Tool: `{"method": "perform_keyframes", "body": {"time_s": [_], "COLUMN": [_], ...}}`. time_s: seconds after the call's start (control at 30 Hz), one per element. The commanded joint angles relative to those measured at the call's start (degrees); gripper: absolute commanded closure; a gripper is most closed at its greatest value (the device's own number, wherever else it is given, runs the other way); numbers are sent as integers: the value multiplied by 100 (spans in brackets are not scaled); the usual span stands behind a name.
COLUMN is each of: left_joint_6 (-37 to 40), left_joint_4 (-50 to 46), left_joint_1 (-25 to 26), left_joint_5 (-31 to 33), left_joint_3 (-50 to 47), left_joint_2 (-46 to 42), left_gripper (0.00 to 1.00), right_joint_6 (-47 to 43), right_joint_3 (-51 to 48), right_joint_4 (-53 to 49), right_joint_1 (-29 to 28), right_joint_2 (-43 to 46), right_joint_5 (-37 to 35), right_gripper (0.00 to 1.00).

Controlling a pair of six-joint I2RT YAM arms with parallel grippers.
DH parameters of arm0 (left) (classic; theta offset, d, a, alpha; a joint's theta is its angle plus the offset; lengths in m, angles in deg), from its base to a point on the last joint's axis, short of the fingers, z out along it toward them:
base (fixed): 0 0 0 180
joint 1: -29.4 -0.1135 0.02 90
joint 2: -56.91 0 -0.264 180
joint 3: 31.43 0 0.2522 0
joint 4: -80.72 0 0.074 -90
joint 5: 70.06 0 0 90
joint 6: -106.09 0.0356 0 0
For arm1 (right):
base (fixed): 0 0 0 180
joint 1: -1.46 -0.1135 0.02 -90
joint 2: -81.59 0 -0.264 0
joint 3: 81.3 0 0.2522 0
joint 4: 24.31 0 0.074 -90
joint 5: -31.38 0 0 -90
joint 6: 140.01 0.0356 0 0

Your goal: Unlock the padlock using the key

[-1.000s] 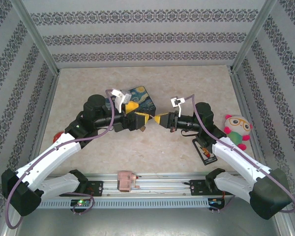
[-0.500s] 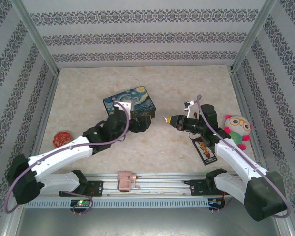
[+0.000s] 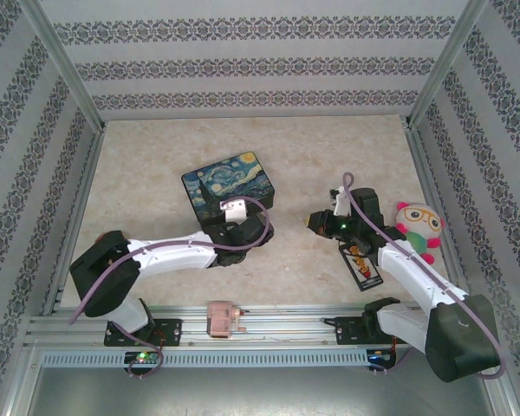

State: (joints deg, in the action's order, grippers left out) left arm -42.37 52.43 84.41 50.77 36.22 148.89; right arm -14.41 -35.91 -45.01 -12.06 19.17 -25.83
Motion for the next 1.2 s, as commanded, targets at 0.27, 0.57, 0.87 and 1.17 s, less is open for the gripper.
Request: {"method": "perform_keyframes", "body": {"time_s": [0.27,0.57,0.87,1.17], "left_joint_6": [-415,-225,-157,-127], "left_joint_4": [-689,-891,-1117,-604], "left_joint_1": [-562,-771,-814,-807], "left_joint_5": [3,155,30,-578], "left_joint_3": [841,1402,1409,516], "left_joint_2": [1045,1708,1794,1165], "left_gripper": [2,9,15,28], "right_joint_6": [-93,-96,-26,31], "right_joint_3": [165,236,273,299], "right_joint_4": [-116,-54,106,142], "right_joint_1": [138,190,193,195], "right_joint_2": [-245,-273,-485,-526], "right_joint_5": [-375,-450,-350,-309], "right_gripper": [100,100,100,100]}}
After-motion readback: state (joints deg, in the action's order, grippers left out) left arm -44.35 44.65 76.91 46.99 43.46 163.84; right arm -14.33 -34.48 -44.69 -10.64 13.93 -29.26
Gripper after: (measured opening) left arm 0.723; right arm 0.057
